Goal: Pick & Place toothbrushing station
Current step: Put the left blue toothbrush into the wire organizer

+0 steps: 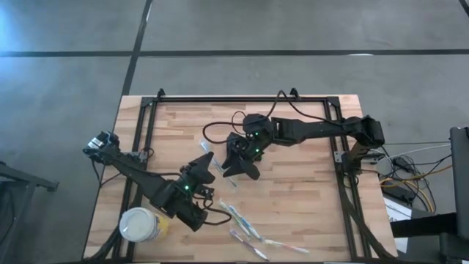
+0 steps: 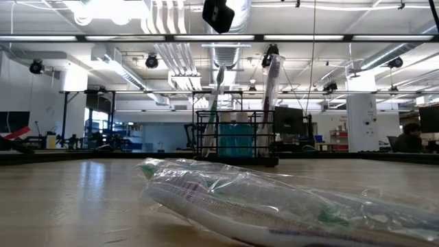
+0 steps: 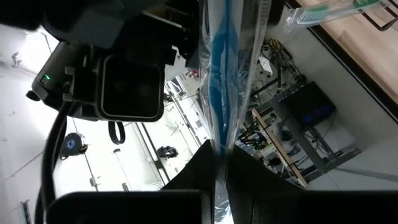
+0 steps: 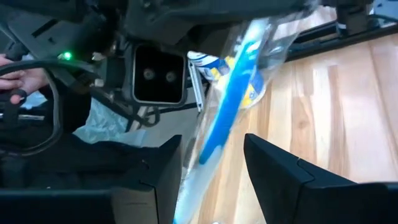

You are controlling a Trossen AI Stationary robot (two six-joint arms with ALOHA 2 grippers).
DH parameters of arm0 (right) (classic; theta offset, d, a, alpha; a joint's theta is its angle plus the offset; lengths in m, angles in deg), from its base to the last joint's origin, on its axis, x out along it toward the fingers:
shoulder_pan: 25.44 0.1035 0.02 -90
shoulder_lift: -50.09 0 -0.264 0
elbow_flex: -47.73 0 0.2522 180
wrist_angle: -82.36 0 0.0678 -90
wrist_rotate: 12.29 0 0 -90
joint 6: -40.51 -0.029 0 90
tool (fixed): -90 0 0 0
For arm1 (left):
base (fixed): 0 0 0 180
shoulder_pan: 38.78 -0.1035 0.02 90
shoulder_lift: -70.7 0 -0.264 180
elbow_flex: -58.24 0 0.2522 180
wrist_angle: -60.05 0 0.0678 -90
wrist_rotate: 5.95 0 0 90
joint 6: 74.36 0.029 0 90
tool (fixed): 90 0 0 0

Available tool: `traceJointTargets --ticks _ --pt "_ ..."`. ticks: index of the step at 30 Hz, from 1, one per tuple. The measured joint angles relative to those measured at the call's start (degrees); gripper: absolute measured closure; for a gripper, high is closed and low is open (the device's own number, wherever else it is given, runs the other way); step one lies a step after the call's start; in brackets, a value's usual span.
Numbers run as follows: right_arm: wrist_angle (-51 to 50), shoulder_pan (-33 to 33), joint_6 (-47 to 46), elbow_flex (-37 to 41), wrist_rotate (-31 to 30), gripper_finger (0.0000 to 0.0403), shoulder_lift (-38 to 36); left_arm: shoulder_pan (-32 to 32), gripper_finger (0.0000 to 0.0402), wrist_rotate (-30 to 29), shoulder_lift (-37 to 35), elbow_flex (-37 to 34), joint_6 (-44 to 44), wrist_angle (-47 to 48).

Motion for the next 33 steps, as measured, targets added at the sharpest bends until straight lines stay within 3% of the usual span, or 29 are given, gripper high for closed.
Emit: traceJointTargets --ticks 9,20,33 --pt "-0.2 0.04 1.62 0.31 -0.11 0.0264 0.0 -1.01 0.0381 -0.35 0.0 0.0 -0.5 -0.39" --pt "-0.89 -0.16 5.46 0.87 -0.96 0.038 0.02 -1.32 0.0375 -0.64 0.0 0.07 -0.13 -2.41" --pt "-1.24 0.04 12.71 1.16 -2.28 0.0381 -1.71 2.86 0.0305 0.68 -2.18 0.11 -2.57 -2.8"
